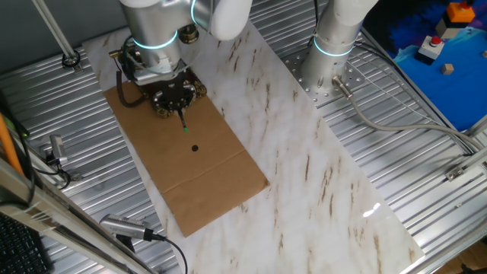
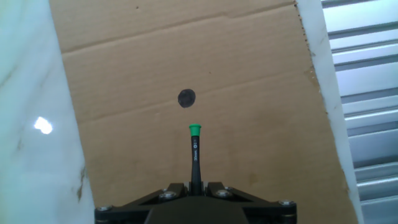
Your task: Dial a number on an old rotary phone
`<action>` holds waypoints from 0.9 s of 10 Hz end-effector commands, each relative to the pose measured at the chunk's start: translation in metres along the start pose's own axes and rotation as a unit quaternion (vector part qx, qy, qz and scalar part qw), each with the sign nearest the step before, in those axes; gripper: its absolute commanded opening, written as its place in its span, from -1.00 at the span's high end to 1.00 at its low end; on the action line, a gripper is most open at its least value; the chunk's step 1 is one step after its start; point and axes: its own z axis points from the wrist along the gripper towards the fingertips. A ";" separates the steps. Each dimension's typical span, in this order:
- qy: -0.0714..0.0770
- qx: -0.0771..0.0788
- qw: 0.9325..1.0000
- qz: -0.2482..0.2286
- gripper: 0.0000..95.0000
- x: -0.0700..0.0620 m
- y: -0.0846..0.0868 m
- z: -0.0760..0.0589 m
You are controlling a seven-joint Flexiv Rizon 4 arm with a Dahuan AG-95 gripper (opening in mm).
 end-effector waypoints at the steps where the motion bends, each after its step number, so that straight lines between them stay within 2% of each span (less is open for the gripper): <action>1: 0.003 0.001 1.000 -0.001 1.00 0.004 0.002 -0.003; 4: 0.005 0.002 1.000 -0.001 1.00 0.011 0.005 -0.010; 9: -0.001 0.009 1.000 0.009 1.00 0.017 0.014 -0.024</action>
